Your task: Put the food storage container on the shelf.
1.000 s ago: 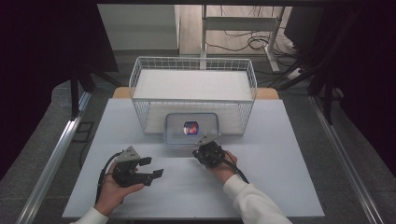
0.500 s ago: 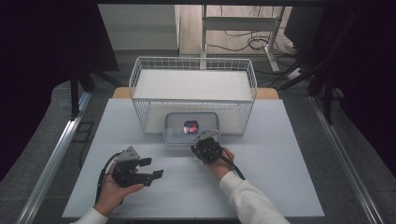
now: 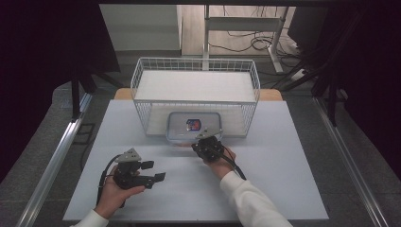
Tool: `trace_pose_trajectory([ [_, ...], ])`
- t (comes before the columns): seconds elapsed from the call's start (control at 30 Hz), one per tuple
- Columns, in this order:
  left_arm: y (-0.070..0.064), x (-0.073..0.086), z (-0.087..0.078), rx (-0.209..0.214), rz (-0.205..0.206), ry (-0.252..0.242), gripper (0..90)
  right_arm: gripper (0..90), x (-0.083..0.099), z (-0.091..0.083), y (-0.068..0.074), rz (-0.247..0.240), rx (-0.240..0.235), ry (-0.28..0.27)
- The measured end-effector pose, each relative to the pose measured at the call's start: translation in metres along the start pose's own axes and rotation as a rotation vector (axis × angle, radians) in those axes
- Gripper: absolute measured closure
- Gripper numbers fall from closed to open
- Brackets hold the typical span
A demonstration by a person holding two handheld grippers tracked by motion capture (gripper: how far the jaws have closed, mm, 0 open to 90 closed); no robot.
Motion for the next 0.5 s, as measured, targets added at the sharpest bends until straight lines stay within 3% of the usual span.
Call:
trace_pose_trajectory([
  [0.5, 0.0, 0.0, 0.0, 0.001, 0.001, 0.0, 27.5, 89.0, -0.012, 0.006, -0.017, 0.07, 0.017, -0.03],
])
Point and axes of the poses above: each handheld gripper's, and its own axes: z roughly forward along the jaws, x roughly out of its underside, y roughly to its left, the point moved 8 cm from there along z, roughly forward along the jaws, and after that the axes turned 10 degrees about y, right-handed, at the moved point
